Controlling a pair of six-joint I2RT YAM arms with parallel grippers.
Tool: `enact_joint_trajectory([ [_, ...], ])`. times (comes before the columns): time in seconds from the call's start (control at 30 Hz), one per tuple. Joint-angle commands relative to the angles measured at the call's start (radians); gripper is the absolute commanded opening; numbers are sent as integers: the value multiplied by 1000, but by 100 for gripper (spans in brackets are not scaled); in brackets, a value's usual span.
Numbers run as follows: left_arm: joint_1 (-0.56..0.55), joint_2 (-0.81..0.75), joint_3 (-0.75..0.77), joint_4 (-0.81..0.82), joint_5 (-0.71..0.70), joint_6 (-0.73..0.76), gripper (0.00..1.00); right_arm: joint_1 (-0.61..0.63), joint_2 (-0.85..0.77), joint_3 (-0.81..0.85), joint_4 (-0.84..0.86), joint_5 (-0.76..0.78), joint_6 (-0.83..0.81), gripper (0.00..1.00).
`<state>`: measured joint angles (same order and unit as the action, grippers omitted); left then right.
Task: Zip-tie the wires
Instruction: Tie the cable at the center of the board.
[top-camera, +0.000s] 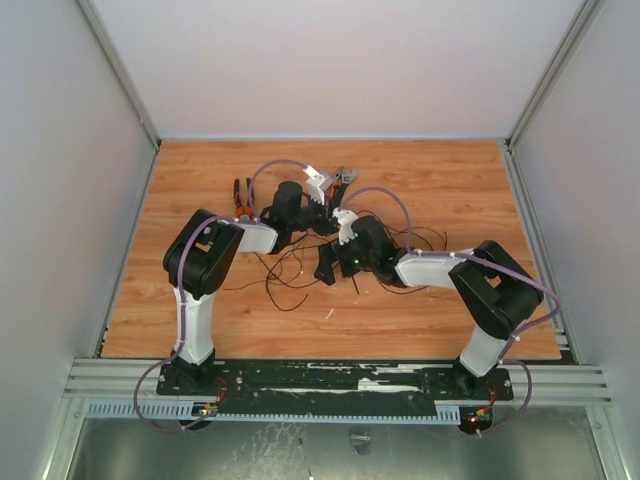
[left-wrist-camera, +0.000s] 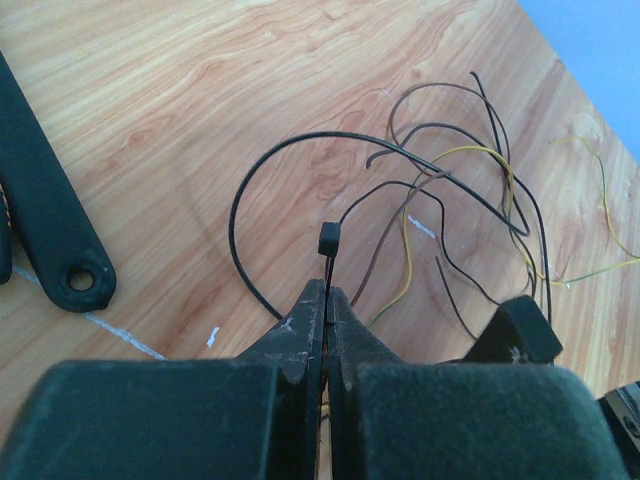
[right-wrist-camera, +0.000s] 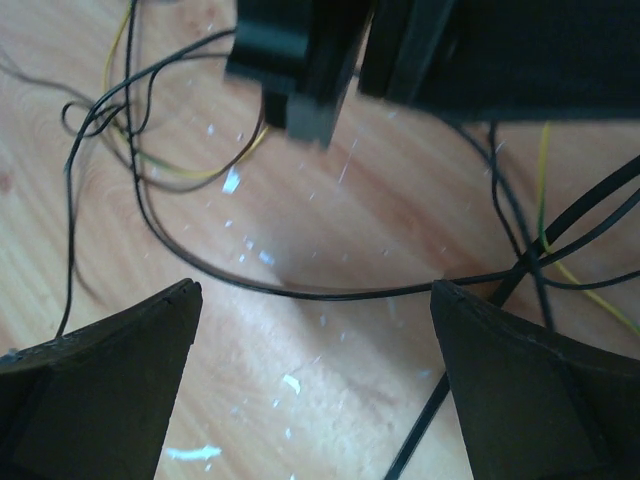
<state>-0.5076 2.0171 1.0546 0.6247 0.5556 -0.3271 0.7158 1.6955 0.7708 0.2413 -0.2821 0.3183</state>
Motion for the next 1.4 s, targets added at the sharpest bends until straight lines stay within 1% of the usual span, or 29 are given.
enact_joint_trajectory([
  [0.0, -8, -20, -4, 4, 19, 6, 0, 5, 62, 82, -57, 99, -79, 99],
  [0.17, -8, -17, 2, -6, 30, 17, 0, -3, 108, 152, -58, 105, -128, 99],
  [0.4, -7, 1, 23, -26, 50, 16, 0, -5, 117, 170, -19, 83, -126, 99],
  [0.53, -8, -1, 22, -33, 47, 23, 0, -5, 34, 111, -14, 72, -127, 99],
  [0.67, -8, 8, 31, -45, 47, 29, 0, -5, -77, 47, -28, 22, -151, 99],
  [0.83, -8, 14, 41, -62, 49, 42, 0, -5, -178, 38, -179, -73, -217, 99],
  [0.9, -8, 17, 47, -65, 57, 42, 0, -4, -214, 29, -233, -81, -241, 99],
  [0.97, -8, 19, 55, -73, 69, 44, 0, -4, -260, 5, -242, -58, -252, 99],
  [1.03, -8, 23, 60, -81, 74, 49, 0, -6, -315, -35, -198, -17, -258, 99],
  [1.13, -8, 29, 70, -99, 83, 63, 0, -8, -402, -129, -64, 83, -283, 99],
  [1.27, -8, 35, 91, -137, 103, 83, 0, -6, -499, -244, 101, 169, -404, 99],
  [1.37, -8, 38, 105, -157, 118, 89, 0, -6, -541, -286, 163, 186, -517, 99],
])
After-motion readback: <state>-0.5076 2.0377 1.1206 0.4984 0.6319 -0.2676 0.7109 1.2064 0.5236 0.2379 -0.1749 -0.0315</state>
